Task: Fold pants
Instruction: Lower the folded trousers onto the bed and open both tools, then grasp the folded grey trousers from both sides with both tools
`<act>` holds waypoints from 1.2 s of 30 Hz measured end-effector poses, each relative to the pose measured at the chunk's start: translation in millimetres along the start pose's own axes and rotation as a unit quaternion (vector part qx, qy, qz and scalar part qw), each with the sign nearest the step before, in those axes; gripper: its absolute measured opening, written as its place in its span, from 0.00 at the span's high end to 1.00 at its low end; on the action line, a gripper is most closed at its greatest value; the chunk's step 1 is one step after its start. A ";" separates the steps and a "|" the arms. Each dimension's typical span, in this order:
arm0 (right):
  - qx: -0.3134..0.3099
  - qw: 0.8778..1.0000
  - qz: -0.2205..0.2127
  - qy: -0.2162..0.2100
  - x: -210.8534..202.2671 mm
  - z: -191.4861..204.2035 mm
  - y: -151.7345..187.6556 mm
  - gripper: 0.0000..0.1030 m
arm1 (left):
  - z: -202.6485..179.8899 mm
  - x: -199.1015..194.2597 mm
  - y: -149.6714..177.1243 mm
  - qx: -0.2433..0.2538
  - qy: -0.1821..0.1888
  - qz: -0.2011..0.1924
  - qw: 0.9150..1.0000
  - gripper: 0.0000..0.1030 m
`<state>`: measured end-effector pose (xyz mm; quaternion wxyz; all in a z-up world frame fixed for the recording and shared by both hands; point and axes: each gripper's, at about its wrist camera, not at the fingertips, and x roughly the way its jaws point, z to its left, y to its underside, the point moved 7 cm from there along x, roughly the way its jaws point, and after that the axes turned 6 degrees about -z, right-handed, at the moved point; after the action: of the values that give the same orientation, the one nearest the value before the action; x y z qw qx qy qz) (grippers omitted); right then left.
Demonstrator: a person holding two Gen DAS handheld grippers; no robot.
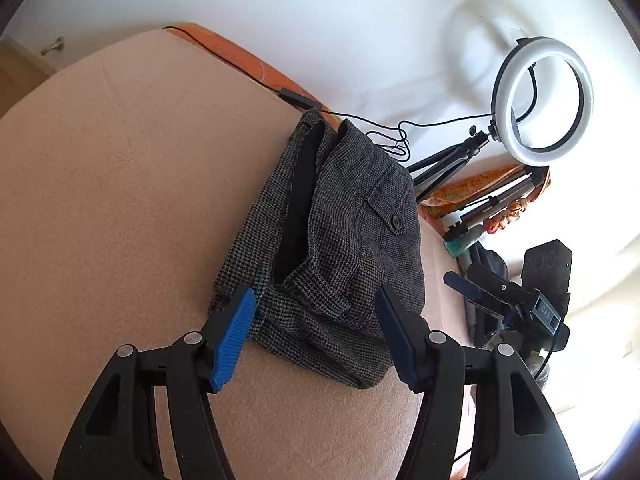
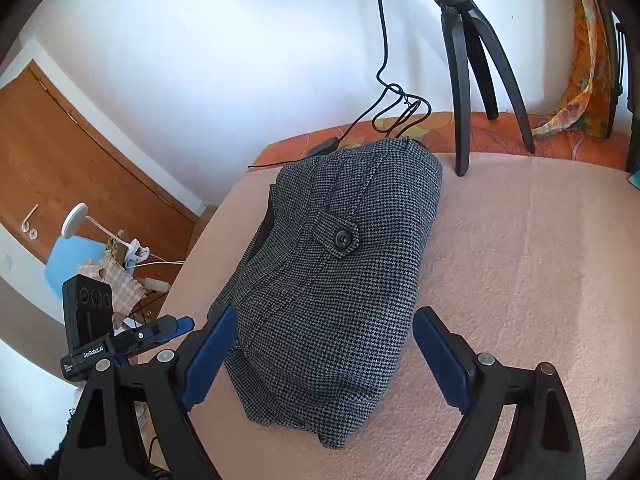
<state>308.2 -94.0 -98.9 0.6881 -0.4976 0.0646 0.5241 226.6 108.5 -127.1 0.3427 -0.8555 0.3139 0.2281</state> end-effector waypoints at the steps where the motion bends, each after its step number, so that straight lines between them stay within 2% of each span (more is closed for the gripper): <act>1: 0.005 1.000 0.003 -0.003 3.3 -2.2 -0.9 0.11 | 1.2 1.7 3.5 -0.012 0.001 0.004 1.000 0.40; 3: 0.015 1.000 0.008 -0.010 10.5 -7.3 -1.9 0.11 | 5.2 5.3 10.8 -0.039 0.005 0.013 0.999 0.40; 5: 0.012 1.000 -0.001 0.004 15.9 -11.2 -3.5 0.11 | 10.5 9.6 16.9 -0.059 -0.002 0.016 0.998 0.40; 8: -0.005 1.000 -0.020 0.014 19.0 -13.1 -8.4 0.11 | 18.9 9.7 21.6 -0.080 -0.014 0.000 0.997 0.40; 14: 0.028 0.999 -0.008 0.026 30.4 -30.5 -14.2 0.11 | 28.0 15.7 33.9 -0.124 -0.025 0.009 0.992 0.40; 19: 0.060 0.998 0.011 0.000 40.6 -39.3 -14.8 0.14 | 28.7 16.6 27.8 -0.125 -0.014 -0.010 0.992 0.40; 21: 0.067 0.998 0.011 -0.009 44.1 -40.0 -15.8 0.14 | 29.3 19.0 25.7 -0.142 -0.003 -0.018 0.990 0.38; 23: 0.078 0.997 0.013 -0.020 49.4 -40.9 -16.8 0.14 | 28.2 21.3 22.1 -0.151 0.011 -0.027 0.988 0.32; 28: 0.105 0.994 0.017 -0.032 65.3 -46.7 -19.5 0.16 | 27.0 26.5 17.3 -0.180 0.019 -0.042 0.983 0.32; 30: 0.109 0.993 0.017 -0.035 70.9 -48.6 -21.5 0.19 | 23.5 28.1 14.9 -0.167 0.013 -0.045 0.985 0.32; 32: 0.113 0.993 0.015 -0.037 72.6 -54.6 -25.9 0.20 | 18.5 31.7 13.4 -0.134 -0.007 -0.042 0.990 0.31; 36: 0.121 0.992 0.007 -0.043 80.8 -53.5 -34.4 0.21 | 16.9 37.9 10.5 -0.120 -0.013 -0.047 0.992 0.32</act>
<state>394.1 -79.6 -153.5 0.7417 -0.3877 0.1015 0.5379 242.9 100.5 -165.8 0.2518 -0.9014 0.2393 0.2585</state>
